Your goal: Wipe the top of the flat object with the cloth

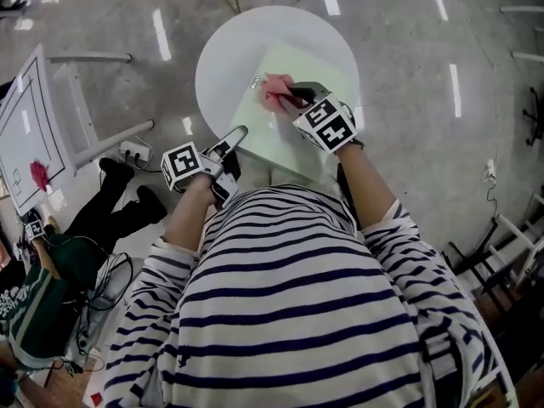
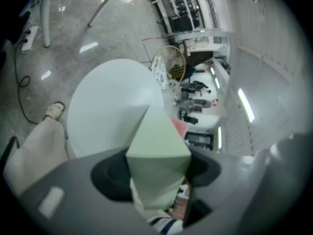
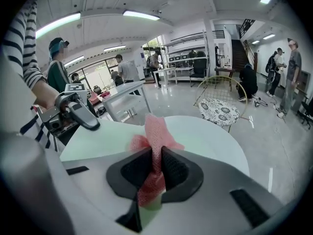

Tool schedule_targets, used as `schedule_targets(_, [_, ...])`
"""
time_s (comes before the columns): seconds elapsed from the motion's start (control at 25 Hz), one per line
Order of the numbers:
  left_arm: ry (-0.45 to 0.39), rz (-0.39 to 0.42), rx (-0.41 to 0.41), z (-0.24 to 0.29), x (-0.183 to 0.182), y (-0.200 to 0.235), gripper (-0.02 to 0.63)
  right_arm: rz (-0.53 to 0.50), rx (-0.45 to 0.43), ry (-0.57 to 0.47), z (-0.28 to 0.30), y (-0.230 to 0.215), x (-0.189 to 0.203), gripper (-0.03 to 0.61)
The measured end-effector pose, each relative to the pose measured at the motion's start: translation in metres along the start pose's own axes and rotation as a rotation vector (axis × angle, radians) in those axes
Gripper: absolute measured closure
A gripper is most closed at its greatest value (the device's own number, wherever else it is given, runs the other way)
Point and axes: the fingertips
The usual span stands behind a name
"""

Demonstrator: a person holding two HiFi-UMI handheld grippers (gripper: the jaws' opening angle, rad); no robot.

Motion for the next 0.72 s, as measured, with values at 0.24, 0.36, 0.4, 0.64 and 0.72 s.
schedule_targets(0.24, [0.008,0.005,0.000,0.007,-0.003,0.000,0.328,-0.010,-0.031,-0.011,-0.002,0.001,0.001,0.529])
schedule_targets(0.36, [0.004,0.006,-0.004,0.010,-0.007,-0.001,0.328,-0.008,-0.031,-0.006,0.001,-0.010,0.003,0.529])
schedule_targets(0.4, [0.003,0.006,-0.006,0.010,-0.007,-0.001,0.328,-0.005,-0.024,-0.001,0.002,-0.016,0.005,0.529])
schedule_targets(0.64, [0.007,0.011,-0.010,0.011,-0.009,-0.002,0.328,0.021,0.041,0.029,0.007,-0.055,0.022,0.531])
schedule_targets(0.72, [0.005,0.013,-0.013,0.013,-0.011,-0.002,0.328,0.037,0.065,0.041,0.010,-0.072,0.029,0.529])
Point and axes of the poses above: the fingertips, and each gripper's own axes: z forward along the fingers, y to its left, x out of its underside, and after that the axes turned 8 degrees about x, right-handed
